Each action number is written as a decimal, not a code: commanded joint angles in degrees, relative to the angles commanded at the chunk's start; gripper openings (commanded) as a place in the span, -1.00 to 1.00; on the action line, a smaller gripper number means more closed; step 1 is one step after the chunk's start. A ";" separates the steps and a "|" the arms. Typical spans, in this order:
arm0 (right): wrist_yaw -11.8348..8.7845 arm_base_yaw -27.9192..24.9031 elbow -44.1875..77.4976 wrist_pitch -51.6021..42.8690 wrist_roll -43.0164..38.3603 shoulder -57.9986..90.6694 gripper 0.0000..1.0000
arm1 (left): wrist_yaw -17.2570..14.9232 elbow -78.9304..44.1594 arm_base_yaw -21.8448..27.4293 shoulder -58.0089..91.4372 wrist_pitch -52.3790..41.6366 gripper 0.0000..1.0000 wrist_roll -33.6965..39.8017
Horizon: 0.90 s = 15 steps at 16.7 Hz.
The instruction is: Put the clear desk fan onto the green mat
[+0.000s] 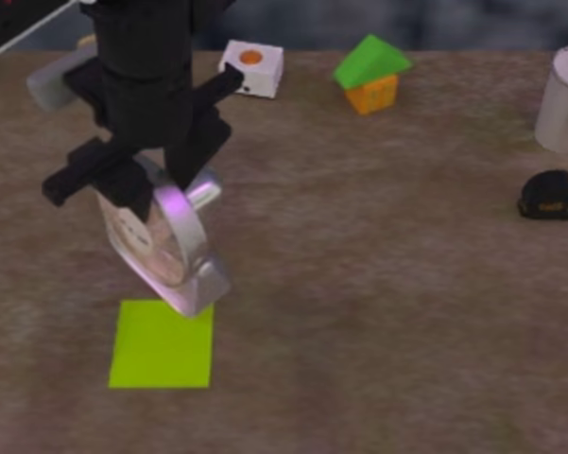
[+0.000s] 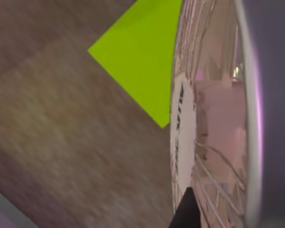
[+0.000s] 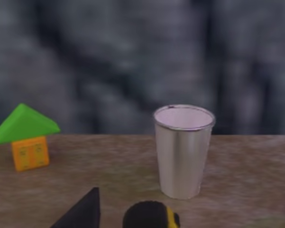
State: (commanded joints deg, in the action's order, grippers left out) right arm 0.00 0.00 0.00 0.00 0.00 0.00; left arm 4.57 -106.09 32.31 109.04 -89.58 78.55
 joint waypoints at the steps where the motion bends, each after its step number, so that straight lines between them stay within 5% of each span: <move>1: 0.00 0.00 0.00 0.00 0.00 0.00 1.00 | -0.42 2.70 -0.13 -1.84 1.43 -1.00 6.74; 8: 0.00 0.00 0.00 0.00 0.00 0.00 1.00 | -3.59 18.58 -1.36 -11.30 9.87 -1.00 38.24; 15: 0.00 0.00 0.00 0.00 0.00 0.00 1.00 | -4.35 21.73 -1.67 -12.84 11.49 -1.00 43.18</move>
State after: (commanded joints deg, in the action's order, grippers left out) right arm 0.00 0.00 0.00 0.00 0.00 0.00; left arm 0.22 -84.36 30.64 96.20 -78.09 121.73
